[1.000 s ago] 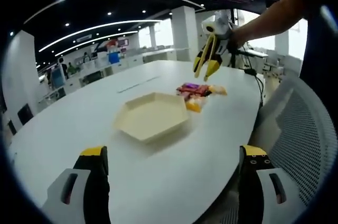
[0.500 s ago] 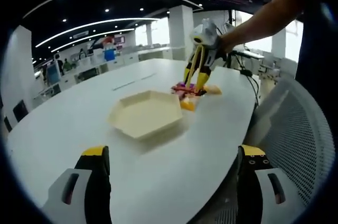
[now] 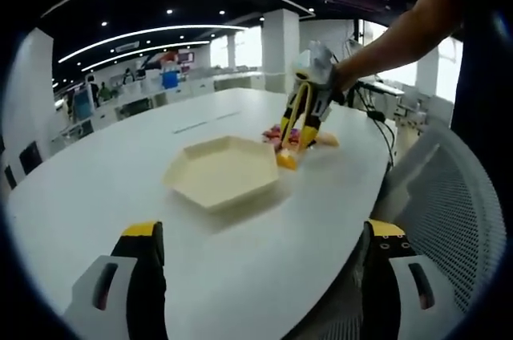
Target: Place the target food into the container with the food tongs after gripping and lifting it, then release it inside without dropping or visibly crushing the food.
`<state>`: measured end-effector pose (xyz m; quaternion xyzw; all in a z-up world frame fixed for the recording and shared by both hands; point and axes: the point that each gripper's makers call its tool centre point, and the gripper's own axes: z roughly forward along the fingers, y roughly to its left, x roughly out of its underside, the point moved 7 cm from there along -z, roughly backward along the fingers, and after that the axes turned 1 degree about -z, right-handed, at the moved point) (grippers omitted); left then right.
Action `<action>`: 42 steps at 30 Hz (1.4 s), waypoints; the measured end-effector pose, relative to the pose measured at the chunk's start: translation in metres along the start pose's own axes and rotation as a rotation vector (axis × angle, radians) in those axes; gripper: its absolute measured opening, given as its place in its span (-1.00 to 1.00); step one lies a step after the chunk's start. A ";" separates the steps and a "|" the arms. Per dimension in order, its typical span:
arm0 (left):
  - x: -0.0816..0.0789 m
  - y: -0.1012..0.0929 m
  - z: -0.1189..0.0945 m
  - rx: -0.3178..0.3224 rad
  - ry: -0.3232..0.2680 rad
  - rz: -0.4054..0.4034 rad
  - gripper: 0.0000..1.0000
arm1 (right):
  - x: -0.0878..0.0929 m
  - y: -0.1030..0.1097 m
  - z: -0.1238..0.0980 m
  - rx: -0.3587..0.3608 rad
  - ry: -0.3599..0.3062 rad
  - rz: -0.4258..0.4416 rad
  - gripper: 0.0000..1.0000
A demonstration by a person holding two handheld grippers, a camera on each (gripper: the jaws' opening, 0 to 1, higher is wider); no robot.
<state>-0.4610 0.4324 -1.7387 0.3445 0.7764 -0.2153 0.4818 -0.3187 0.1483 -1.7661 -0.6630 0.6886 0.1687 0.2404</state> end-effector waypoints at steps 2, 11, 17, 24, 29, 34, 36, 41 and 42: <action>0.000 0.000 0.000 0.007 -0.003 -0.010 0.99 | 0.000 0.002 0.002 -0.004 0.003 -0.006 -0.45; 0.001 0.000 0.000 0.017 -0.001 -0.035 0.99 | 0.001 0.003 0.005 0.000 0.013 0.055 -0.55; 0.000 0.000 0.000 0.014 -0.002 -0.037 0.99 | -0.003 0.003 -0.002 0.005 -0.004 0.116 -0.56; 0.000 -0.004 0.000 0.044 -0.007 -0.041 0.99 | -0.015 0.000 -0.019 -0.008 -0.072 0.235 -0.56; 0.000 -0.004 0.000 0.044 -0.008 -0.046 0.99 | -0.020 -0.014 -0.036 0.046 -0.072 0.260 -0.56; 0.003 -0.004 0.001 0.038 0.016 -0.025 0.99 | -0.035 -0.021 -0.051 0.063 -0.074 0.265 -0.56; 0.000 -0.004 0.000 0.041 -0.009 -0.026 0.99 | -0.045 -0.025 -0.056 0.080 -0.067 0.254 -0.56; -0.002 -0.005 0.000 0.050 -0.019 -0.037 0.99 | -0.063 -0.033 -0.068 0.099 -0.059 0.235 -0.56; -0.002 -0.005 0.000 0.053 -0.022 -0.039 0.99 | -0.065 -0.034 -0.069 0.099 -0.058 0.236 -0.56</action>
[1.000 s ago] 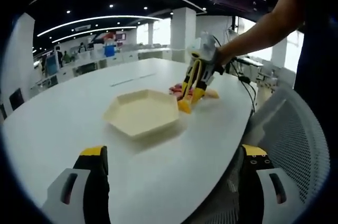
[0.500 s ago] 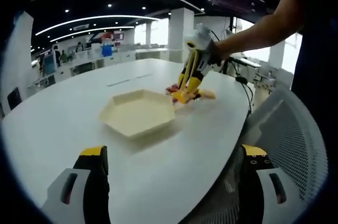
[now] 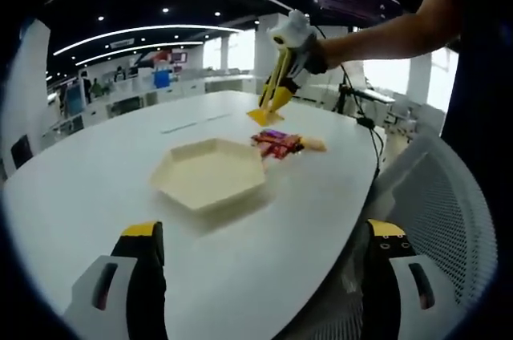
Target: Place the target food into the container with the food tongs after gripping and lifting it, then release it inside without dropping or visibly crushing the food.
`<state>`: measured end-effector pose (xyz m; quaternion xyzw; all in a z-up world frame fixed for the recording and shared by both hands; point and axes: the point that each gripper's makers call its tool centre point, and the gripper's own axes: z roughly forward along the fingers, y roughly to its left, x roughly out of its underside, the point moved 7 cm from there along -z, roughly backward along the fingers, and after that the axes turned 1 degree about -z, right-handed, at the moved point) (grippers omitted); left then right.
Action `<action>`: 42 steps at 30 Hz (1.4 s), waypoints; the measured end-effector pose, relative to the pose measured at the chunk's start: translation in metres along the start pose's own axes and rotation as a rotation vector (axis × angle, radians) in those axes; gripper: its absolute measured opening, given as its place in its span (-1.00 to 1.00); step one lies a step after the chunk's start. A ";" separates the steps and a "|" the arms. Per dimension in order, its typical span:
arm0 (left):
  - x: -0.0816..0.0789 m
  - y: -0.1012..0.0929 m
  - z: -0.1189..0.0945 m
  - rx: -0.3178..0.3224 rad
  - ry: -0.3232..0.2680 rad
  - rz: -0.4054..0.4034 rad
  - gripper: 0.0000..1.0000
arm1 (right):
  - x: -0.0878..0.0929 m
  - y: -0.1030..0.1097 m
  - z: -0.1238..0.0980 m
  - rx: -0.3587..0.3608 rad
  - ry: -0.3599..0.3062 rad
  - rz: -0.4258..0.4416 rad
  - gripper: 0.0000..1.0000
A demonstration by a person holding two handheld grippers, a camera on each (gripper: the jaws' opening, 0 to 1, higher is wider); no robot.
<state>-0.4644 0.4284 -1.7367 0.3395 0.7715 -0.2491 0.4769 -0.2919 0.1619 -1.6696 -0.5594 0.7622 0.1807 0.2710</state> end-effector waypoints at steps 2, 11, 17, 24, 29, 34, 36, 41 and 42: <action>0.000 0.000 0.000 -0.003 -0.005 0.016 0.99 | -0.007 -0.003 -0.004 0.005 0.000 0.005 -0.56; 0.000 0.000 -0.001 -0.005 -0.010 0.014 0.99 | -0.042 -0.007 -0.012 0.023 -0.011 -0.018 -0.56; 0.001 0.001 -0.001 -0.015 -0.005 0.015 0.99 | -0.062 -0.007 -0.004 0.008 -0.007 -0.046 -0.55; 0.001 0.002 -0.001 -0.026 0.002 0.024 0.99 | -0.092 -0.004 0.012 -0.005 -0.010 -0.062 -0.56; 0.001 0.003 -0.002 -0.030 -0.002 0.028 0.99 | -0.110 -0.001 0.024 -0.013 -0.020 -0.078 -0.56; 0.002 0.003 -0.002 -0.034 0.008 0.025 0.99 | -0.120 0.000 0.033 -0.019 -0.019 -0.090 -0.56; 0.002 0.003 -0.002 -0.036 0.011 0.029 0.99 | -0.123 0.000 0.034 -0.020 -0.018 -0.096 -0.56; 0.000 0.003 -0.003 -0.042 -0.001 0.023 0.99 | -0.126 0.000 0.037 -0.022 -0.013 -0.099 -0.55; 0.000 0.003 -0.003 -0.043 -0.004 0.022 0.99 | -0.127 -0.001 0.037 -0.018 -0.016 -0.108 -0.54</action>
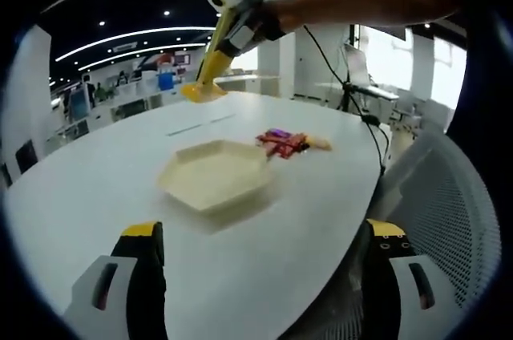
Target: Place the target food into the container with the food tongs after gripping and lifting it, then release it inside without dropping or visibly crushing the food.
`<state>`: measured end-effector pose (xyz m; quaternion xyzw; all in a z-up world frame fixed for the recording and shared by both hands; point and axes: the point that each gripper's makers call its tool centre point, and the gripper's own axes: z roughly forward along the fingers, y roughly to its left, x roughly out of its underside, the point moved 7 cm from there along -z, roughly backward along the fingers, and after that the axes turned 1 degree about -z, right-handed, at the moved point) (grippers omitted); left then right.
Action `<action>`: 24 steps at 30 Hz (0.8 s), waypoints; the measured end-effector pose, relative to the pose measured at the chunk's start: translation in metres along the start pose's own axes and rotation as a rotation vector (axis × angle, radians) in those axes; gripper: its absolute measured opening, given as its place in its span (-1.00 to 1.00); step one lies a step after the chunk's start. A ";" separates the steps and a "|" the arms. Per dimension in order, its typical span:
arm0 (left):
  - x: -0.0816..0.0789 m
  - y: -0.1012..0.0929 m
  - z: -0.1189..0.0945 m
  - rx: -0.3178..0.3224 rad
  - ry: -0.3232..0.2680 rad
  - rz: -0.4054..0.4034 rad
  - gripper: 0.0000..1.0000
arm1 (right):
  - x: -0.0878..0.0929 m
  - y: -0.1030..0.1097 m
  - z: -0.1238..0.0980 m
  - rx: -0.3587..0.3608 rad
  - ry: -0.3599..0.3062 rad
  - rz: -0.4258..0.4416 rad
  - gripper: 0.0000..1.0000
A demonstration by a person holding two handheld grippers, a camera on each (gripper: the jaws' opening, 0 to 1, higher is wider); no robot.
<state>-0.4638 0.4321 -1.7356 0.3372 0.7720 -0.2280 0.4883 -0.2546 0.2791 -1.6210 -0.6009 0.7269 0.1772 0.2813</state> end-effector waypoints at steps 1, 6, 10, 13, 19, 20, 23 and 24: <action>0.000 0.000 0.000 -0.001 -0.001 -0.004 0.99 | -0.001 -0.001 0.000 0.007 -0.003 -0.008 -0.54; 0.000 0.000 0.000 -0.006 0.001 -0.005 0.99 | -0.003 0.000 0.002 0.002 -0.011 -0.023 -0.52; 0.000 0.001 0.000 -0.007 0.004 -0.002 0.99 | -0.003 0.001 0.000 -0.004 -0.033 -0.019 -0.49; 0.000 0.002 0.000 -0.009 0.005 -0.009 0.99 | -0.004 0.001 -0.004 -0.008 -0.047 -0.017 -0.49; -0.001 0.002 0.000 -0.010 -0.002 -0.010 0.99 | -0.003 -0.001 -0.005 -0.007 -0.048 -0.019 -0.52; -0.001 0.002 0.000 -0.012 -0.001 -0.010 0.99 | -0.003 -0.001 -0.005 -0.008 -0.048 -0.020 -0.52; 0.000 0.003 0.000 -0.013 0.003 -0.013 0.99 | -0.005 -0.001 -0.008 -0.005 -0.059 -0.026 -0.52; 0.000 0.003 0.000 -0.013 0.004 -0.014 0.99 | -0.006 -0.001 -0.009 -0.004 -0.067 -0.023 -0.52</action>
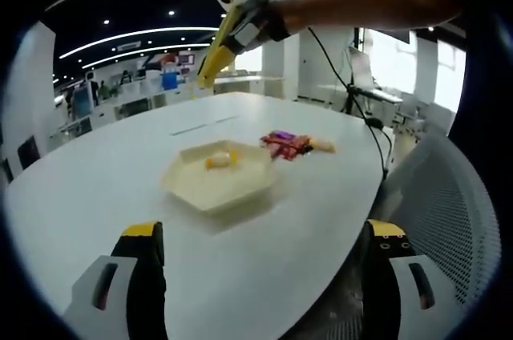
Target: Place the target food into the container with the food tongs after gripping and lifting it, then release it inside without dropping or visibly crushing the food.
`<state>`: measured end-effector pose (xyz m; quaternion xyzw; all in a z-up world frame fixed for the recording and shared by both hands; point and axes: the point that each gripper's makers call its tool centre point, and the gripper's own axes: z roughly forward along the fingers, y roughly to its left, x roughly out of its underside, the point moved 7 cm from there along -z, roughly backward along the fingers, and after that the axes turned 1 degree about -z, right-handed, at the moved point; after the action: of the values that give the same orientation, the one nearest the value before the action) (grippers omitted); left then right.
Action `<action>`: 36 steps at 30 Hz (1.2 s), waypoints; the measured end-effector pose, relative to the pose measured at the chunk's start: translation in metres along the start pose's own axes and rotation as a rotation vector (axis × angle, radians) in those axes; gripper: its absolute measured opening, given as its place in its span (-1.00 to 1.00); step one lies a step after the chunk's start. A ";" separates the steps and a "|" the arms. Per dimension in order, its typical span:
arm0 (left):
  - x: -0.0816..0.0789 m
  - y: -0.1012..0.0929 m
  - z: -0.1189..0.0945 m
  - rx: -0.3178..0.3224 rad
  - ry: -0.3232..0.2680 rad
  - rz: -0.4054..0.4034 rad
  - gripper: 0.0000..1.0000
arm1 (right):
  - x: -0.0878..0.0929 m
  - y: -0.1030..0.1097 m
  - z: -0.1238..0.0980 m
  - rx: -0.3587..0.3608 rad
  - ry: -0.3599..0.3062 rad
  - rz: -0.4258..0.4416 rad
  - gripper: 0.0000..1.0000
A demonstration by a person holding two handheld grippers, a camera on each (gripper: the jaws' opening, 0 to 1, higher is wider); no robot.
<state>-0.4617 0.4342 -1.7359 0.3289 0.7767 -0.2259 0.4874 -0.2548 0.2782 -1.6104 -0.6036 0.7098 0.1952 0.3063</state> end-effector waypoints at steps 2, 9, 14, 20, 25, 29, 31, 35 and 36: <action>0.000 0.000 0.000 0.003 -0.001 -0.002 0.99 | 0.000 0.001 -0.001 0.000 -0.003 -0.003 -0.52; 0.000 -0.001 0.001 0.002 0.005 0.002 0.99 | 0.001 0.000 -0.011 0.007 -0.034 -0.002 -0.51; 0.001 -0.001 0.002 -0.018 0.020 0.056 0.99 | 0.010 0.000 -0.026 0.024 -0.057 0.001 -0.51; 0.003 0.005 -0.002 -0.047 0.023 0.033 0.99 | 0.029 -0.002 -0.048 0.049 -0.070 0.001 -0.50; 0.002 0.003 -0.004 -0.035 0.000 0.018 0.99 | 0.047 0.002 -0.069 0.054 -0.093 0.001 -0.49; 0.000 0.006 -0.004 -0.037 -0.012 0.009 0.99 | 0.068 0.003 -0.083 0.056 -0.093 0.003 -0.49; 0.003 0.008 -0.003 -0.050 0.003 0.009 0.99 | 0.075 0.004 -0.087 0.057 -0.097 -0.003 -0.49; 0.007 0.005 -0.001 -0.056 0.047 0.004 0.99 | 0.093 0.009 -0.096 0.043 -0.101 -0.002 -0.49; 0.008 0.007 -0.002 -0.065 0.051 -0.024 0.99 | 0.096 0.010 -0.097 0.041 -0.103 -0.004 -0.49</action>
<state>-0.4601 0.4421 -1.7425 0.3092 0.7997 -0.1977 0.4752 -0.2915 0.1467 -1.6040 -0.5878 0.6956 0.2109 0.3552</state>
